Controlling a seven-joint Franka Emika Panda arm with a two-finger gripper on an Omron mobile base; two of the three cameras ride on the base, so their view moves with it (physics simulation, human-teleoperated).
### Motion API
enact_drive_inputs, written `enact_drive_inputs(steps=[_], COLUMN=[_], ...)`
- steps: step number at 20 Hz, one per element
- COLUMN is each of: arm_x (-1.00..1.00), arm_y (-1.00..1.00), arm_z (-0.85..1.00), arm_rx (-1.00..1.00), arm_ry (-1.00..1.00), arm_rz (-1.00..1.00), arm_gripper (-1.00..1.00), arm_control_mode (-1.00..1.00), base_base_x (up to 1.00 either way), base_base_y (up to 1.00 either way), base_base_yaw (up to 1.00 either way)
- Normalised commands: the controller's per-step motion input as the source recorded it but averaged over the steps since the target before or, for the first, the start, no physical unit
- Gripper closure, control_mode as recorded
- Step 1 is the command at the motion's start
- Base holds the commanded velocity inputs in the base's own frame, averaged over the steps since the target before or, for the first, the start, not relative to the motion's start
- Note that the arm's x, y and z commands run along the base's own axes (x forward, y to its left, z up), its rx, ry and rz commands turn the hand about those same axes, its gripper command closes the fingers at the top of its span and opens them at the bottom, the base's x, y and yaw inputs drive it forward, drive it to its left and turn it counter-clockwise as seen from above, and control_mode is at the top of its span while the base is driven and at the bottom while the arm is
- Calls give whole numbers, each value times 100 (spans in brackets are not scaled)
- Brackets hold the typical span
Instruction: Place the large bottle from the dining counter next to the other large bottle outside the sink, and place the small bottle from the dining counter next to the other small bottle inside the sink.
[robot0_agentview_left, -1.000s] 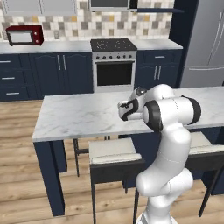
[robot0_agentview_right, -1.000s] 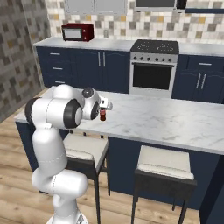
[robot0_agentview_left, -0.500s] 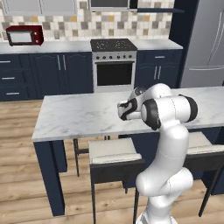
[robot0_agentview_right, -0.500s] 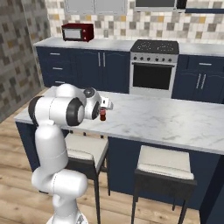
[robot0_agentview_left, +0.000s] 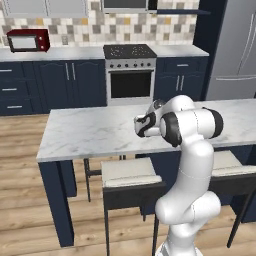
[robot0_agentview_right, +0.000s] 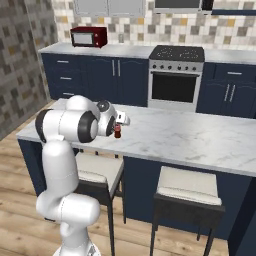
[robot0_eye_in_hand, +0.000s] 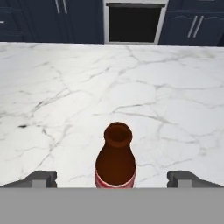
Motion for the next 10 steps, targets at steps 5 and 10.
enact_drive_inputs(steps=[5,10], arm_x=[8,10], arm_y=[-7,-4], arm_z=[-3,-7], arm_rx=[0,0], arm_ry=[0,0], arm_rz=[0,0], arm_gripper=[-100,-100], arm_control_mode=[-100,-100], base_base_x=[0,0], base_base_y=[0,0], base_base_yaw=[0,0])
